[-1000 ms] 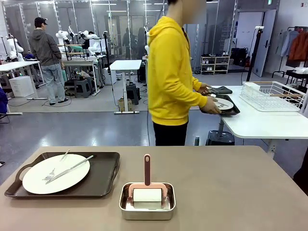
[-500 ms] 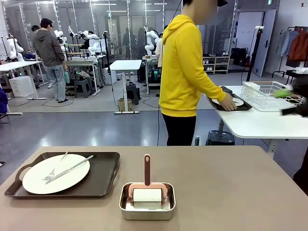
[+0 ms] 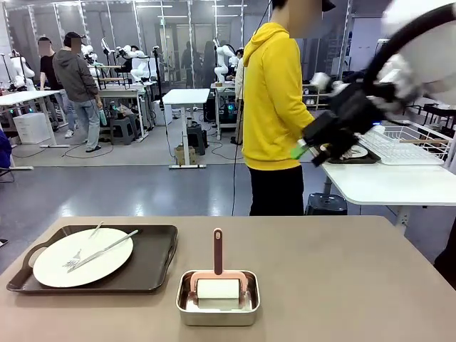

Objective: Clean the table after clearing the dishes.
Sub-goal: When the left (or right) Handle tray is removed, use the left hand (or right hand) to clean the left (or right) side of the table with the Lint Roller.

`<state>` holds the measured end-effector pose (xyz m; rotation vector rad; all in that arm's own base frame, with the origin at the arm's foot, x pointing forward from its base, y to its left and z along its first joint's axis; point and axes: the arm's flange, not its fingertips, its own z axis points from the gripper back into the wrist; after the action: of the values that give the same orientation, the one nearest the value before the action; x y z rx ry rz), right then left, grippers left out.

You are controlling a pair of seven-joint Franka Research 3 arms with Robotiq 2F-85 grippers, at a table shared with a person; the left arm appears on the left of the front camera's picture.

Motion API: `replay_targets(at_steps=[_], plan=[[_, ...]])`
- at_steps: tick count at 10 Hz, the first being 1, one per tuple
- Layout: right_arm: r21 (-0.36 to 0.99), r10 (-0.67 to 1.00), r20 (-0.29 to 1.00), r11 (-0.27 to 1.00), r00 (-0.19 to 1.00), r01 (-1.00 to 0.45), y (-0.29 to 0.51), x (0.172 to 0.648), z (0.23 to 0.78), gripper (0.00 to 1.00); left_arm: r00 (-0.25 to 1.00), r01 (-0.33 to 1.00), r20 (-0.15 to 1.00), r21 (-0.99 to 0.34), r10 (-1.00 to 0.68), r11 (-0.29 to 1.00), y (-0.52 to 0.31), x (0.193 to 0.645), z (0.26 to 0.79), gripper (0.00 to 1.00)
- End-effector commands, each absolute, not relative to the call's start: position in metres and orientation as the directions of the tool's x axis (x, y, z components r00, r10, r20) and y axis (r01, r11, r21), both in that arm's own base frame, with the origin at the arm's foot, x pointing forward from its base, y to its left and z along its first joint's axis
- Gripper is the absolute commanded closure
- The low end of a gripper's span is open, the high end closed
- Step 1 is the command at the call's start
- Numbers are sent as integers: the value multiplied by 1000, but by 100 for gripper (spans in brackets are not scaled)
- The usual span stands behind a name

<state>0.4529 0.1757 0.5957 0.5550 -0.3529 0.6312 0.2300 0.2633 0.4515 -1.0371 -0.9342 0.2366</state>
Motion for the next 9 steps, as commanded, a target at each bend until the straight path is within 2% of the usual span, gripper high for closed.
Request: replay_targets(at_steps=[1, 3, 9], plan=[[237, 579, 412, 677, 704, -696, 213, 485, 598, 0, 602, 252, 556, -813, 573, 525, 265, 228, 452, 0], [162, 739, 358, 552, 570, -818, 271, 498, 582, 0, 602, 252, 556, -813, 573, 525, 265, 228, 452, 0], [87, 954, 207, 203, 217, -975, 397, 477, 531, 0, 602, 252, 556, -813, 573, 525, 265, 228, 452, 0]])
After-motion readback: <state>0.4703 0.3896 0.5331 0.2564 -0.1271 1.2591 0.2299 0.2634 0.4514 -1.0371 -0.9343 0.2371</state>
